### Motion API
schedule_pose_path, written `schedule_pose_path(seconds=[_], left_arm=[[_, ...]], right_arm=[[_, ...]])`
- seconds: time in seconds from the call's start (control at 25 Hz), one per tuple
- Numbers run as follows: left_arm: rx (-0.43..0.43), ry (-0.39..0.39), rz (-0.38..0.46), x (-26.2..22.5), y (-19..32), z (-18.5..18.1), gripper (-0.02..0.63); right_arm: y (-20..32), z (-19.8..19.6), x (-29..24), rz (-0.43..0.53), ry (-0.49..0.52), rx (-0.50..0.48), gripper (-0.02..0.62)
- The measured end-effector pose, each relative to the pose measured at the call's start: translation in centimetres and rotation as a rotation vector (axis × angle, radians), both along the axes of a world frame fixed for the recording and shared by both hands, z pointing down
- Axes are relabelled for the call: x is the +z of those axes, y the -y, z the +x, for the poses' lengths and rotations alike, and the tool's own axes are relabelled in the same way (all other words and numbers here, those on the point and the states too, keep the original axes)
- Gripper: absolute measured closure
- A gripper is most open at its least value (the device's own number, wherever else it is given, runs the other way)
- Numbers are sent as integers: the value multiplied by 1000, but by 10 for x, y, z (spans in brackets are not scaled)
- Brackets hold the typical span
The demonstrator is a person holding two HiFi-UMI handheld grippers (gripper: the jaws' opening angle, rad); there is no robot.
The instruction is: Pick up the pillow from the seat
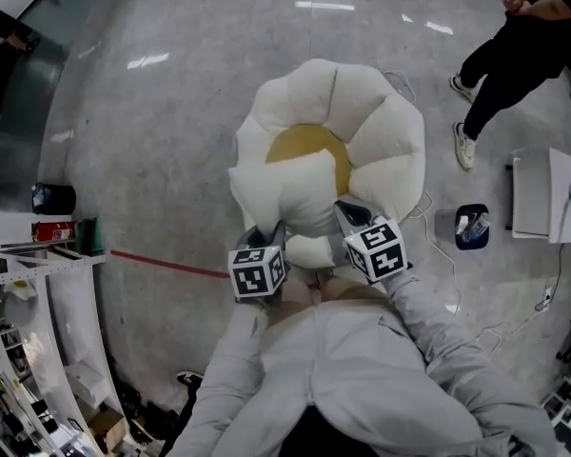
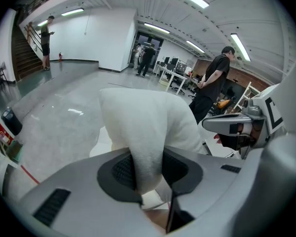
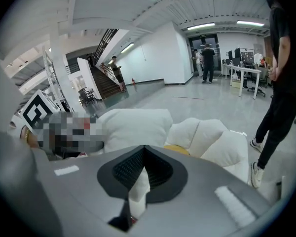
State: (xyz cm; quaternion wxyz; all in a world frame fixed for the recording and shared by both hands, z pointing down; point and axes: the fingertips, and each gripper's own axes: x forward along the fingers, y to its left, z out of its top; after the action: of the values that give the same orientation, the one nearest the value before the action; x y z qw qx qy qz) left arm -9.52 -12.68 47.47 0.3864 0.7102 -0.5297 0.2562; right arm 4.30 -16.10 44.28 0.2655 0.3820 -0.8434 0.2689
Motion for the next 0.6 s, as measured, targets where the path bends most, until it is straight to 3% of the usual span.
schedule_pose_path(seconds=[0.6], left_arm=[[6, 4, 49, -21, -10, -8, 497]], right_arm=[[-5, 4, -36, 98, 8, -12, 596]])
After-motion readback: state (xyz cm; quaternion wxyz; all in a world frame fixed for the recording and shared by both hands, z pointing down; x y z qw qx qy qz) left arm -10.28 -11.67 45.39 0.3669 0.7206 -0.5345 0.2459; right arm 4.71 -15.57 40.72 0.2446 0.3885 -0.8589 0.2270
